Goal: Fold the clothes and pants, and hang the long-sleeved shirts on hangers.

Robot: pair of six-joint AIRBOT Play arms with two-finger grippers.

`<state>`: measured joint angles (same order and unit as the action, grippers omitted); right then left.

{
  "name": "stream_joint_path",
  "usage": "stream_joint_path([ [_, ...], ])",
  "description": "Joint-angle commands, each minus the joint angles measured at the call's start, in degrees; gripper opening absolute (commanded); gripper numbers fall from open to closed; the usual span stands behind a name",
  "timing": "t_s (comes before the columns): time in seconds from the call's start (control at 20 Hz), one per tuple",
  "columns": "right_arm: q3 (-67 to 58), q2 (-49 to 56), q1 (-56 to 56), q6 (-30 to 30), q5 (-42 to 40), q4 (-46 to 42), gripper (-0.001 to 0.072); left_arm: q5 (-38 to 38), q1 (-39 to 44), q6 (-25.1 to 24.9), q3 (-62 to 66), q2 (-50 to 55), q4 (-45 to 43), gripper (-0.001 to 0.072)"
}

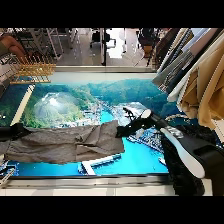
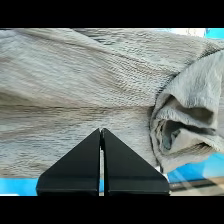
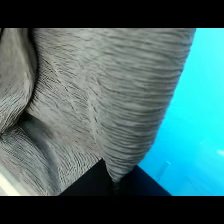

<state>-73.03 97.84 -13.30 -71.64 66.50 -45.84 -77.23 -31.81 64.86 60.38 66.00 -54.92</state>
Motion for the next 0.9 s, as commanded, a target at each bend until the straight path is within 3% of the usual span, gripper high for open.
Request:
stream_joint_path([
  [0.0,-4.07,-9.7,1.49,-15.96,3.52,-31.12,0.0022,0.59,3.87,-1.25,-1.68,-0.04,0.0,0.0016],
  [0.05,-4.7,-13.68,2.29,-17.84,5.95,-39.08,0.0022,1.51,5.46,-1.27,-3.5,-0.04,0.04,0.0016],
  [0.15,-6.1,-20.44,5.46,-17.9,11.98,-45.31,0.0022,5.07,9.4,-1.25,-8.55,-0.04,0.04,0.0016],
  [0.4,-11.04,-26.27,6.64,-20.15,16.57,-41.05,0.0021,20.31,22.49,-1.27,-17.33,0.7,0.07,0.0016],
  [0.55,-12.2,-25.73,-2.01,-24.46,8.04,-33.64,0.0021,29.79,29.94,-1.22,-17.25,3.32,0.07,0.0016],
  [0.65,-12.2,-24.0,-10.34,-27.58,1.38,-31.74,0.0021,31.61,31.26,-1.18,-16.68,4.31,-0.81,0.0016],
  [0.75,-12.2,-20.35,-19.39,-30.75,-4.39,-31.69,0.0022,27.61,28.24,2.97,-13.57,3.02,-5.55,0.0016],
  [0.85,-12.2,-15.45,-27.32,-31.41,-12.33,-30.64,0.0022,18.56,22.01,5.66,-8.11,-0.26,-9.07,0.0016],
])
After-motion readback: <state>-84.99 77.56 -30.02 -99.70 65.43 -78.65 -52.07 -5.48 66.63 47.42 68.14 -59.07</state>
